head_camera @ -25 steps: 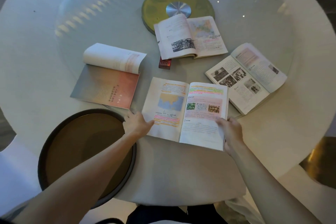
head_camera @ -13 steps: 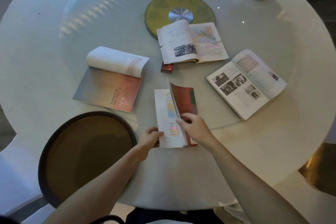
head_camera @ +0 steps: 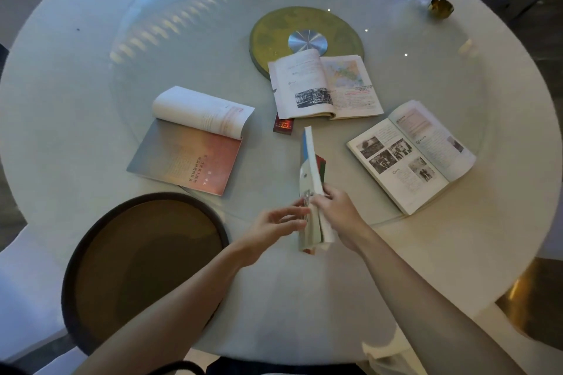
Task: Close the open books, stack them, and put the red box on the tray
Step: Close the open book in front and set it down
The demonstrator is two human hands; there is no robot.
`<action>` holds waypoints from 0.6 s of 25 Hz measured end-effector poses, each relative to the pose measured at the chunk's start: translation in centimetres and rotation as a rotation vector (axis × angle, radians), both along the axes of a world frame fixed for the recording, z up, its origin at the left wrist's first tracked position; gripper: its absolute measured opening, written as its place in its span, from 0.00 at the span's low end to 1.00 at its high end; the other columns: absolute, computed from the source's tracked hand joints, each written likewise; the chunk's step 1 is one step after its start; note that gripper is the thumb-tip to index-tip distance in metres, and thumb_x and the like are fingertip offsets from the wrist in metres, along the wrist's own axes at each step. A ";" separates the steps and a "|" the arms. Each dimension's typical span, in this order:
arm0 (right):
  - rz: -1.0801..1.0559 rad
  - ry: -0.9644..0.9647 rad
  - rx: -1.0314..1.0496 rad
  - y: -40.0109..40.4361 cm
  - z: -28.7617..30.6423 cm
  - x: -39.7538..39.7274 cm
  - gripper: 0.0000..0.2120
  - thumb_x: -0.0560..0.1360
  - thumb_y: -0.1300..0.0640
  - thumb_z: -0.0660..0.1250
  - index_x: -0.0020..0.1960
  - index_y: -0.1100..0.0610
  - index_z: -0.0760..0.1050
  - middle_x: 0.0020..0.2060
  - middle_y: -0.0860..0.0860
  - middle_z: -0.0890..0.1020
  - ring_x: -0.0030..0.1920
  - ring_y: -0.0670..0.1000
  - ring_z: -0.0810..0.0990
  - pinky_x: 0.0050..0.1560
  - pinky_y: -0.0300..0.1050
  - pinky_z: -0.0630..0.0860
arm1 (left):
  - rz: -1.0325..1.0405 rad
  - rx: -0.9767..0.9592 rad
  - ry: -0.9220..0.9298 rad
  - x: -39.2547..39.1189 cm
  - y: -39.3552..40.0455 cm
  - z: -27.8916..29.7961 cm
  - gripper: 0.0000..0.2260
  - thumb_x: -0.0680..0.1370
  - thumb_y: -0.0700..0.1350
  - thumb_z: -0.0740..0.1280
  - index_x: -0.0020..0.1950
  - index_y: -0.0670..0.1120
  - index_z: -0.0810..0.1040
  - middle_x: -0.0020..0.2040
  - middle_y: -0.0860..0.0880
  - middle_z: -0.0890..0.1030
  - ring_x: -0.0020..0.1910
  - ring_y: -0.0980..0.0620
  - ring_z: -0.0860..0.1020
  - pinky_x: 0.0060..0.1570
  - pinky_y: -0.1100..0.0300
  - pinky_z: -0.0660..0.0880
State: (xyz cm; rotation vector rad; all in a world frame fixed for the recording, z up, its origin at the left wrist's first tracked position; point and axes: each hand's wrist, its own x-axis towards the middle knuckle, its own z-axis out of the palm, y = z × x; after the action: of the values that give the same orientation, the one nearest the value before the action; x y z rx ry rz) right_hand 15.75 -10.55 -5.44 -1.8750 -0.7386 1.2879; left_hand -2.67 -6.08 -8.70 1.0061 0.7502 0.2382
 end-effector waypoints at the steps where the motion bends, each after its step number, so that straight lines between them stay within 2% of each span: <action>1: -0.043 -0.013 0.021 0.0 -0.1 0.8 0.10 0.76 0.60 0.67 0.55 0.60 0.82 0.49 0.63 0.86 0.49 0.58 0.85 0.55 0.64 0.82 | 0.027 0.012 0.023 0.1 0.2 -0.3 0.13 0.78 0.45 0.72 0.62 0.47 0.84 0.69 0.58 0.79 0.67 0.55 0.78 0.64 0.57 0.74; 3: -0.109 0.054 0.048 -0.4 -0.3 2.0 0.10 0.76 0.62 0.65 0.53 0.64 0.82 0.47 0.67 0.85 0.46 0.59 0.83 0.55 0.66 0.81 | 0.151 0.082 0.175 0.2 0.4 -1.7 0.11 0.79 0.47 0.70 0.61 0.53 0.82 0.65 0.52 0.81 0.63 0.50 0.79 0.60 0.56 0.76; 4: -0.145 0.130 0.065 -0.7 -0.1 2.3 0.10 0.77 0.65 0.64 0.54 0.65 0.81 0.46 0.65 0.85 0.46 0.59 0.83 0.54 0.63 0.82 | 0.220 0.081 0.266 0.2 0.4 -2.3 0.10 0.80 0.48 0.69 0.61 0.54 0.80 0.64 0.49 0.81 0.59 0.49 0.80 0.56 0.57 0.77; 7: -0.254 0.360 0.086 -2.1 0.3 3.1 0.11 0.80 0.69 0.59 0.56 0.64 0.80 0.45 0.59 0.86 0.43 0.55 0.85 0.47 0.52 0.84 | 0.301 -0.162 0.358 0.4 -0.1 -4.0 0.15 0.81 0.53 0.66 0.64 0.47 0.77 0.57 0.45 0.82 0.49 0.47 0.81 0.46 0.56 0.77; 9: -0.308 0.420 0.049 -3.1 -0.7 3.5 0.12 0.79 0.68 0.58 0.57 0.64 0.79 0.45 0.60 0.85 0.43 0.55 0.85 0.44 0.49 0.83 | 0.286 -0.242 0.349 0.4 -0.5 -4.4 0.16 0.79 0.56 0.68 0.59 0.45 0.80 0.50 0.45 0.85 0.46 0.45 0.81 0.44 0.54 0.75; 12: -0.357 0.344 -0.082 -4.4 -2.8 3.8 0.12 0.76 0.65 0.59 0.53 0.64 0.78 0.46 0.63 0.81 0.45 0.59 0.81 0.47 0.54 0.77 | 0.356 -0.171 0.438 0.3 -0.7 -5.2 0.15 0.73 0.52 0.76 0.53 0.44 0.80 0.50 0.43 0.86 0.49 0.43 0.84 0.46 0.49 0.77; 14: -0.328 0.235 -0.191 -5.1 -3.7 3.7 0.07 0.72 0.63 0.61 0.47 0.63 0.77 0.42 0.62 0.78 0.43 0.59 0.79 0.42 0.53 0.72 | 0.404 -0.091 0.524 0.4 -0.9 -5.5 0.11 0.73 0.45 0.77 0.49 0.45 0.77 0.46 0.45 0.84 0.45 0.47 0.83 0.41 0.53 0.77; 15: -0.314 0.199 -0.225 -5.4 -4.1 3.7 0.06 0.73 0.64 0.61 0.45 0.64 0.76 0.41 0.63 0.79 0.41 0.59 0.80 0.39 0.50 0.73 | 0.410 -0.073 0.539 0.4 -1.1 -5.5 0.10 0.74 0.44 0.76 0.49 0.45 0.77 0.46 0.46 0.83 0.44 0.48 0.83 0.40 0.55 0.77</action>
State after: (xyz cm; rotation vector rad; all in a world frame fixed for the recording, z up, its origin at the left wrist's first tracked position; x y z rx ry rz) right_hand 19.45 -15.95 -9.56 -1.9094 -0.1906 1.3674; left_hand -2.30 -7.14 -14.24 0.8437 1.4499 0.2934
